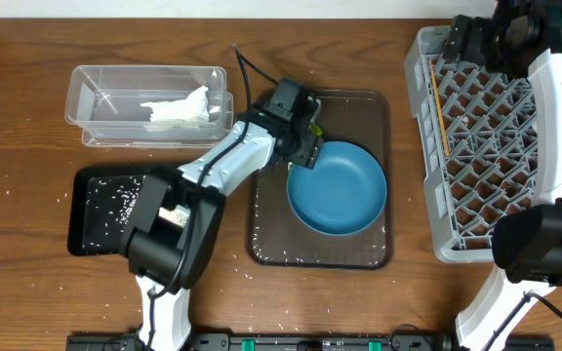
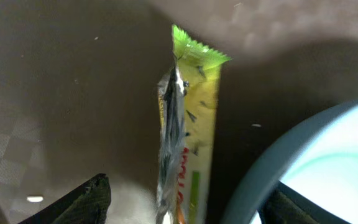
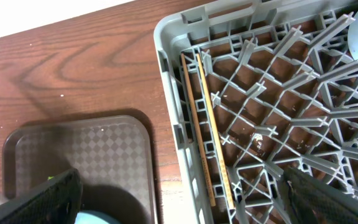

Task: Sort waste into correct bins and load items into the dishwasher rack
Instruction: 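Reach the left gripper to the yellow snack wrapper and grasp it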

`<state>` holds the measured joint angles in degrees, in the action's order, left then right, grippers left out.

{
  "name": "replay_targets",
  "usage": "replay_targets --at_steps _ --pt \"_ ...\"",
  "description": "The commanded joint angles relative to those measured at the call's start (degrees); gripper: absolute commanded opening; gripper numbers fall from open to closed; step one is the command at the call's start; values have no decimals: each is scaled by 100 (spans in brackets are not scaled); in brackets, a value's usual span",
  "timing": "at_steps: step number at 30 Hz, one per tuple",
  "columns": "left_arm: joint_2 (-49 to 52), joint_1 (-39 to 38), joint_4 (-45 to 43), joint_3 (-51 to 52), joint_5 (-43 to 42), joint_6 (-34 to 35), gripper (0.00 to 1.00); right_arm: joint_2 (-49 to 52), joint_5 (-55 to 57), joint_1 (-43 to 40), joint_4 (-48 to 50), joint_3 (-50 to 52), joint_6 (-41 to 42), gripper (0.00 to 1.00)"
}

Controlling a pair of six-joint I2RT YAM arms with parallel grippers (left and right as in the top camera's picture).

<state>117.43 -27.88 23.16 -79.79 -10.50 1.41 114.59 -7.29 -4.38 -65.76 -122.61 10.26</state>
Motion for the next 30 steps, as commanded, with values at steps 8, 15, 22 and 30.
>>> replay_targets --at_steps 8,15,22,30 --pt "44 4 -149 -70 245 229 70 -160 -24 31 -4 -17 61 99" --pt "-162 -20 -136 -70 -254 232 70 -160 -24 31 -4 -17 61 99" --pt "-713 -24 11 -70 -256 232 70 -160 -24 31 -4 -17 61 99" --pt "-909 -22 35 -68 396 232 70 -160 -24 33 -4 -17 61 99"
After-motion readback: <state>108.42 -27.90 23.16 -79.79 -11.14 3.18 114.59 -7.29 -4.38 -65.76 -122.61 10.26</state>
